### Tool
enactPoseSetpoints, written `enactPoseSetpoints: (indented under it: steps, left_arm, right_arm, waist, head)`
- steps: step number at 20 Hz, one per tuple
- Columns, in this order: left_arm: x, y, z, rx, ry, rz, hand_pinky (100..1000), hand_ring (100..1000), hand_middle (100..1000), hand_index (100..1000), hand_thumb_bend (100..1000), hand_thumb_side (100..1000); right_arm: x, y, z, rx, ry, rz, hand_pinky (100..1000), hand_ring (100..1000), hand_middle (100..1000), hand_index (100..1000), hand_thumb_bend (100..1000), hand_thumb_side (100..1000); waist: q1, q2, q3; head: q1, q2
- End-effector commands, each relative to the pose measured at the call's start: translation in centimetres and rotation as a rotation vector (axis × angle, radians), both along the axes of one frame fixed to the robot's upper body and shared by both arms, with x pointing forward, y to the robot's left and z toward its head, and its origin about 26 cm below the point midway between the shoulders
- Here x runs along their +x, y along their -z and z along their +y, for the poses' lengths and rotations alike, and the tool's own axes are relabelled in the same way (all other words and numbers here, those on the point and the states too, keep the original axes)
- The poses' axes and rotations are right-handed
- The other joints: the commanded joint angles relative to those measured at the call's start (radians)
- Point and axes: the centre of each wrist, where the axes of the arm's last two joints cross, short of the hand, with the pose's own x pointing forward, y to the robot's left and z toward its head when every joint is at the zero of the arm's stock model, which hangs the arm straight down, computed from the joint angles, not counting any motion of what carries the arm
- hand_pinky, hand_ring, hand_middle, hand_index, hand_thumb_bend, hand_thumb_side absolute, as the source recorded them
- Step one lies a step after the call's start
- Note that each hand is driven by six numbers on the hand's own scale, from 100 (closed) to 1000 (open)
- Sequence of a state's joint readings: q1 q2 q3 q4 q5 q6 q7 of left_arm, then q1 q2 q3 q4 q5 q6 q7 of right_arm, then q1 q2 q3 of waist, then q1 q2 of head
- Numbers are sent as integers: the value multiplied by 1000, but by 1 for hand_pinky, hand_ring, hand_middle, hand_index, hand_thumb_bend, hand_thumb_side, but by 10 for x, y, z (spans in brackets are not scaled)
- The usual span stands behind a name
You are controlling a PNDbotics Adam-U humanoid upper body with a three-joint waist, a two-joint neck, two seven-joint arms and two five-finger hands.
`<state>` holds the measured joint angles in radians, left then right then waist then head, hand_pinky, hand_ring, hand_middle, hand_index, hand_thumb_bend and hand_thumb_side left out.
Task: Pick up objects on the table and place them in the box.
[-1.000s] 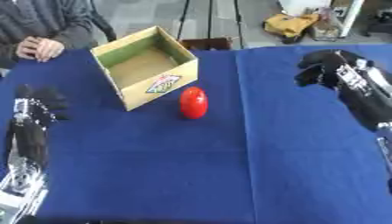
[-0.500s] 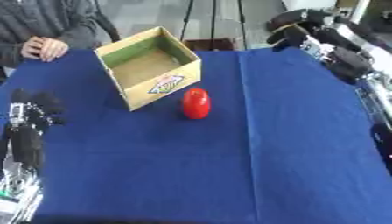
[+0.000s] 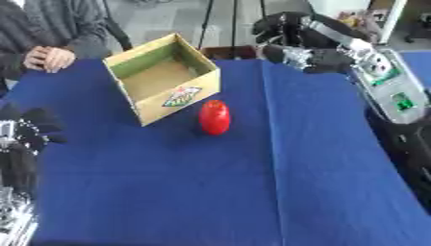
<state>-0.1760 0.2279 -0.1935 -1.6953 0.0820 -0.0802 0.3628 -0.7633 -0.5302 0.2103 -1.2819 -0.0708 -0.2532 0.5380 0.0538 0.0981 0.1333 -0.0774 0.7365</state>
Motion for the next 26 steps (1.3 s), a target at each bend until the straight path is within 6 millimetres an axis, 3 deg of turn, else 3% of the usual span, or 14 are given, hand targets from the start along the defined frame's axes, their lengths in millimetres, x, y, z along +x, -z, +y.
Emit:
enactPoseSetpoints:
  steps: [1, 2, 8, 21, 26]
  left_arm:
    - [2, -11, -3, -2, 22, -34, 501, 593, 583, 735, 657, 1000]
    - [2, -11, -3, -3, 24, -35, 501, 593, 583, 735, 657, 1000]
    - [2, -13, -6, -5, 38, -36, 501, 593, 583, 734, 659, 1000]
    - [2, -14, -10, -9, 59, -35, 501, 592, 582, 734, 661, 1000]
    - [3, -15, -13, -11, 73, -36, 501, 592, 582, 734, 662, 1000]
  right_arm:
    - [10, -2, 1, -45, 13, -33, 795, 854, 823, 886, 596, 542]
    - [13, 0, 3, -58, 15, -33, 807, 867, 833, 895, 640, 541]
    - [25, 11, 13, -159, 0, -62, 872, 936, 881, 919, 654, 608]
    - [36, 39, 43, -400, -97, -169, 855, 934, 899, 924, 654, 681]
    - [39, 63, 56, -522, -75, -298, 853, 934, 900, 924, 659, 689]
  waist:
    - [1, -9, 6]
    - [2, -9, 10]
    - [7, -4, 26]
    - [13, -1, 47]
    - [19, 1, 62]
  head:
    - [-16, -12]
    - [-21, -13]
    - [-37, -22]
    - [-72, -38]
    - [-79, -44]
